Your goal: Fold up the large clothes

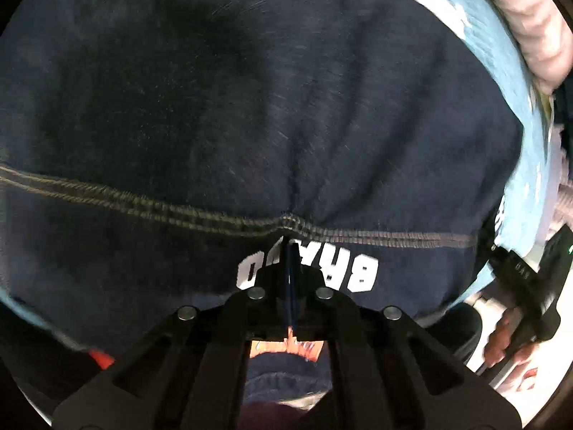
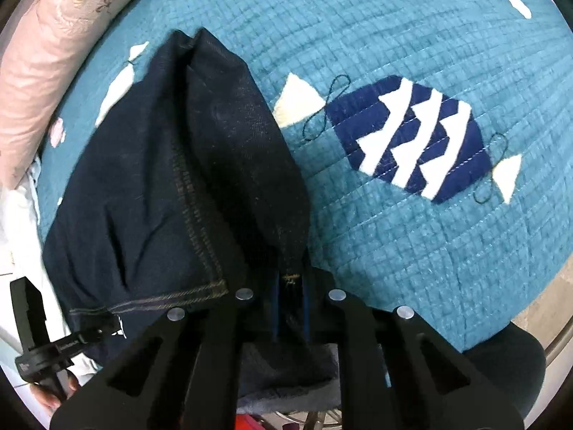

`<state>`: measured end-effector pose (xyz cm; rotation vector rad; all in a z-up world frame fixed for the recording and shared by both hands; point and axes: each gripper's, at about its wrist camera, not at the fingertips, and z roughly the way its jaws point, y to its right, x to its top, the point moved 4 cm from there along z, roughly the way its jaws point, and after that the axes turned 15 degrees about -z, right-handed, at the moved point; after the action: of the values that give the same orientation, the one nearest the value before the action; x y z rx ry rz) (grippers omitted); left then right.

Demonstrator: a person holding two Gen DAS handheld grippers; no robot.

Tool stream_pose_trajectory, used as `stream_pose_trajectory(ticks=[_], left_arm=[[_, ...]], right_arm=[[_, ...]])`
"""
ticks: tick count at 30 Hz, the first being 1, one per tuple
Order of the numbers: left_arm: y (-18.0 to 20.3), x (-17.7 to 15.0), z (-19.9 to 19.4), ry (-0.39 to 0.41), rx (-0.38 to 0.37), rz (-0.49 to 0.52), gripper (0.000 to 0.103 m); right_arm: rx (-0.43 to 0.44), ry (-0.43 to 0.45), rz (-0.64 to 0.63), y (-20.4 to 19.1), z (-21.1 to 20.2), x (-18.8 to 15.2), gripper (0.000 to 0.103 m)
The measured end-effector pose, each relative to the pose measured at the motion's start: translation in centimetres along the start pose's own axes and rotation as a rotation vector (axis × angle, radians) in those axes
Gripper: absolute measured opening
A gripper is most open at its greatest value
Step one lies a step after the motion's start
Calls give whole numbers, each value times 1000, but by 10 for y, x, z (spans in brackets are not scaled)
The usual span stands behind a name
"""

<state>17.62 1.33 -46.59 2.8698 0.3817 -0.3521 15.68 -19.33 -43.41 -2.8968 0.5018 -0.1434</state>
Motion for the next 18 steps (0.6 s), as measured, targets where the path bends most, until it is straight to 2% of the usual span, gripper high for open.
stream_pose_trajectory(ticks=[3, 5, 6, 8, 10, 13, 15, 18], left_arm=[[-4, -31, -8, -6, 45, 78, 0], [-15, -49, 7, 2, 118, 94, 1], [-20, -55, 18, 32, 137, 106, 2], [-17, -57, 27, 88, 158, 119, 3], [-11, -57, 22, 74, 190, 89, 0], [0, -80, 5, -5, 99, 139, 0], [-8, -88, 5, 63, 141, 162, 0], [-16, -76, 27, 26, 105, 102, 2]], right_arm=[[63, 15, -14, -1, -16, -6, 9], [52, 22, -35, -1, -21, -13, 9], [50, 12, -47, 0, -17, -16, 9], [56, -7, -20, 1, -5, -22, 9], [81, -15, 31, 12, 4, -22, 9], [87, -9, 36, 16, -10, -21, 9], [87, 0, 22, 23, -19, -26, 9], [95, 13, 23, 24, -18, -31, 13]])
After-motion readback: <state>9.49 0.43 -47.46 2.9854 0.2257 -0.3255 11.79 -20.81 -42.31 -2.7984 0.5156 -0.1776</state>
